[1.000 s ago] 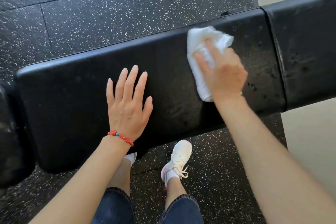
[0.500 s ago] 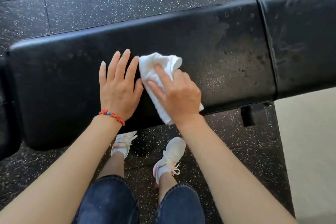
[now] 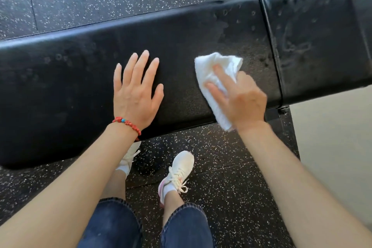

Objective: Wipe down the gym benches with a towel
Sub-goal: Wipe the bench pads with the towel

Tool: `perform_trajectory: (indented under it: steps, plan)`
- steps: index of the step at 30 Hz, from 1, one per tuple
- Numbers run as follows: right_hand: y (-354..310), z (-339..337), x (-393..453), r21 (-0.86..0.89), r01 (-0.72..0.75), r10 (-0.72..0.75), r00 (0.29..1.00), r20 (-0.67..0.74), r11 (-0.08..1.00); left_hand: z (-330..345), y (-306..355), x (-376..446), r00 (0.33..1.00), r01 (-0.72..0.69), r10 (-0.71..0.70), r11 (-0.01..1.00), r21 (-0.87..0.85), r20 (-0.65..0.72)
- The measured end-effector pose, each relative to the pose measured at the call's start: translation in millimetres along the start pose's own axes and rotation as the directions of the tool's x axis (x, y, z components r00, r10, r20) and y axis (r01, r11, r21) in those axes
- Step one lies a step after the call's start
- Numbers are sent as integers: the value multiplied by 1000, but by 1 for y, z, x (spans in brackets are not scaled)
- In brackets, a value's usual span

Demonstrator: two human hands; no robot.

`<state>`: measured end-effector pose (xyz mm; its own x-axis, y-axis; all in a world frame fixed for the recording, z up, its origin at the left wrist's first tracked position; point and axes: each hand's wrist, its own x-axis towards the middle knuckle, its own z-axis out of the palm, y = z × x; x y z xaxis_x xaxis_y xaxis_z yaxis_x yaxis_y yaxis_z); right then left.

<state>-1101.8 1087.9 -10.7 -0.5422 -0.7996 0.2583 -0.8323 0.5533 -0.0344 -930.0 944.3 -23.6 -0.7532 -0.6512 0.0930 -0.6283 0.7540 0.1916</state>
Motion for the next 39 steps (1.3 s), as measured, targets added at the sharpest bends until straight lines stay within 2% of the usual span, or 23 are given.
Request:
perform_trajectory:
  steps: [2, 4, 6, 9, 12, 16, 18, 21, 23, 25, 28, 32, 34, 37, 39]
  plan:
    - [29, -1, 7, -11, -146, 146, 989, 16, 989, 1, -2, 0, 1000, 4, -4, 1000, -2, -11]
    - [47, -2, 13, 60, -346, 343, 937, 63, 936, 1, 0, 0, 1000, 7, -7, 1000, -8, -12]
    - [48, -1, 12, 91, -418, 415, 908, 57, 904, -1, 2, 0, 1000, 10, -10, 1000, -10, -5]
    - [27, 0, 15, 85, -381, 379, 925, 38, 921, -6, 8, 4, 999, 33, -33, 999, -14, 1]
    - [5, 6, 26, 51, -196, 196, 981, -6, 979, -10, 19, 20, 999, 32, -33, 999, -40, -21]
    - [21, 13, 45, -57, 12, -15, 998, -58, 998, -5, 43, 65, 1000, 4, -5, 998, -62, -18]
    - [39, 16, 62, -88, -54, 50, 997, -50, 995, -1, 46, 85, 1000, 21, -20, 998, -56, 22]
    - [48, 15, 84, 45, -283, 280, 958, 57, 958, 6, 45, 98, 995, 19, -16, 999, -33, 94]
    - [37, 13, 87, 73, -355, 348, 932, 99, 932, 9, 45, 98, 995, 5, -3, 1000, -21, 96]
    - [16, 14, 89, 38, -282, 276, 955, 103, 959, 10, 44, 97, 997, 2, -1, 1000, -19, 78]
    - [-9, 19, 102, 94, -90, 81, 992, 96, 992, 11, 44, 96, 998, -4, 6, 1000, -22, 70]
    - [8, 24, 117, 94, -15, 11, 999, 47, 995, 11, 43, 97, 998, -8, 9, 1000, -12, 64]
    - [24, 27, 128, 63, -103, 100, 994, 46, 993, 11, 43, 97, 998, -4, 4, 1000, -5, 60]
    - [36, 28, 146, 89, -301, 292, 950, 108, 949, 11, 43, 97, 998, -6, 6, 1000, 0, 68]
    - [36, 29, 148, 106, -360, 345, 928, 138, 927, 10, 44, 98, 997, -5, 4, 1000, 5, 79]
